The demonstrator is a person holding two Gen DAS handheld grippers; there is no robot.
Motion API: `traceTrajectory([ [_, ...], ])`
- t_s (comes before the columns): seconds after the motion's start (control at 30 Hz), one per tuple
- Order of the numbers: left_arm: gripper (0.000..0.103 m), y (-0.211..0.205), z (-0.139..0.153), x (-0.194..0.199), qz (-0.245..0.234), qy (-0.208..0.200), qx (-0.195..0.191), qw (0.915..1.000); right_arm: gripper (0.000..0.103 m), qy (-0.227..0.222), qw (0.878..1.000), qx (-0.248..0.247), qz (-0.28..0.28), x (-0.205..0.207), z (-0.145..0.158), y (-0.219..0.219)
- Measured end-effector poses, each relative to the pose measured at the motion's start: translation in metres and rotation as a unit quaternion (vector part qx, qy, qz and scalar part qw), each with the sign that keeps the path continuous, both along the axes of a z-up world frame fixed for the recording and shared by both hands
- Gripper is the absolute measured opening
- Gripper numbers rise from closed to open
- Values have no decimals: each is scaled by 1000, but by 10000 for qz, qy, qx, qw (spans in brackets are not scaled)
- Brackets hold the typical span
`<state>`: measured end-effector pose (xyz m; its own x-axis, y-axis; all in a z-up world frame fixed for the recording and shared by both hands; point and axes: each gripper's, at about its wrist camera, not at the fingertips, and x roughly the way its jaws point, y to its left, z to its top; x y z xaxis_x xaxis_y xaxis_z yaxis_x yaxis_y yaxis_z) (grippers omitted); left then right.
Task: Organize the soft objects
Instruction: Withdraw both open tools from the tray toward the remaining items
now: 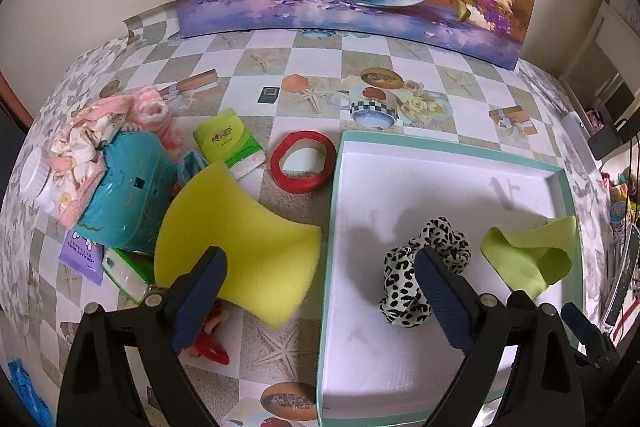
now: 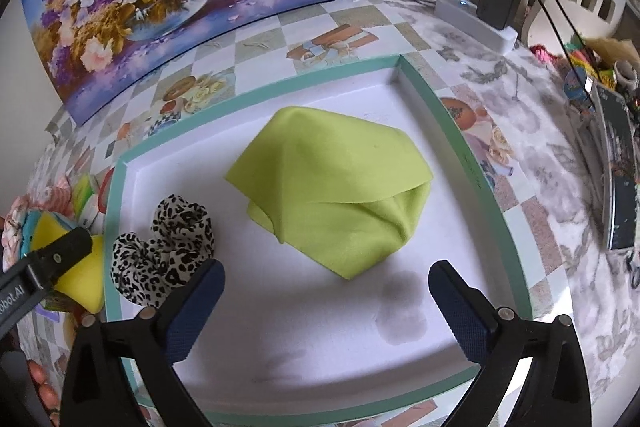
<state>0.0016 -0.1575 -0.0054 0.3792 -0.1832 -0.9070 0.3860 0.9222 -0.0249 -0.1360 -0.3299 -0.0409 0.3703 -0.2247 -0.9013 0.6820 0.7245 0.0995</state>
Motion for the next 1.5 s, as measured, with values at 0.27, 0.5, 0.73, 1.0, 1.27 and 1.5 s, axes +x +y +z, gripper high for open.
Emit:
traceTrajectory([
  [0.27,95,9,16,0,134,-166,18,9998,103,-262,9994,-160,137,0,15,9],
  [0.5,95,22,34,-2,327,-397,-55,9987,103,-570,9981,-228,43,-4,31,18],
  [0.73,95,36,50,-6,458,-579,-18,9973,103,-869,9939,-683,-14,-7,60,36],
  [1.0,95,59,70,-7,549,-587,-121,9967,103,-1162,9876,-1055,-4,-4,92,57],
  [1.27,95,103,86,1,1017,-717,56,9922,103,-1124,9873,-1018,476,20,106,96],
  [1.5,95,146,83,15,1418,-590,-9,9881,103,-1110,9818,-1052,1123,49,109,143],
])
